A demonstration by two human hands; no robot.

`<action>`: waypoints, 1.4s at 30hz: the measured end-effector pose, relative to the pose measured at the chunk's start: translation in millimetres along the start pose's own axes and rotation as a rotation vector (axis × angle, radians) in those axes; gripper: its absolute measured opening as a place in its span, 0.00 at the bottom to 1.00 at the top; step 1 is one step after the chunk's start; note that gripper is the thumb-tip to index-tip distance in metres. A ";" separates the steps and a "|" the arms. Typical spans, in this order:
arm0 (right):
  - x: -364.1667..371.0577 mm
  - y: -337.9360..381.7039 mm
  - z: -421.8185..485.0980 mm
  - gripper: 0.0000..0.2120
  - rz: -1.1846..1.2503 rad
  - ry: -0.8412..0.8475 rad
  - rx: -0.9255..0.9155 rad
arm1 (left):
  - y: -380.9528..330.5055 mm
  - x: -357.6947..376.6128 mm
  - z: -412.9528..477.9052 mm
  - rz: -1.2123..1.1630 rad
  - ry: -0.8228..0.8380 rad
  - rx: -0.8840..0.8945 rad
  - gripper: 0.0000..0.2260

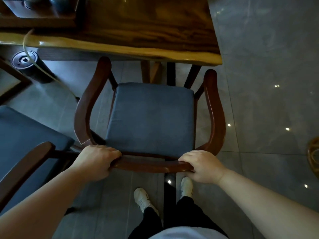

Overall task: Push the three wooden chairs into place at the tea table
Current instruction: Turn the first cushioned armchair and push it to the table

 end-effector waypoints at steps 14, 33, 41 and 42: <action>-27.7 -82.3 55.0 0.09 -0.604 0.723 -0.092 | -146.2 24.7 80.0 0.049 0.126 -0.090 0.09; -71.8 -129.2 60.6 0.08 -0.691 0.637 -0.039 | -164.4 10.2 139.7 0.008 0.045 -0.072 0.06; -76.3 -55.1 26.3 0.28 -0.197 0.445 -0.191 | -105.9 1.2 73.3 0.052 -0.007 -0.186 0.20; -73.9 -43.2 21.8 0.31 -0.144 0.410 -0.221 | -101.1 -0.9 63.8 0.055 -0.029 -0.199 0.22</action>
Point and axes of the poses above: each hand's wrist, its own z-axis towards the middle knuckle, its own x-axis out of the palm, y = z × x, the point moved 2 cm from there along z, towards the middle knuckle, and after that the axes turned 8 degrees about x, right-handed, at the moved point
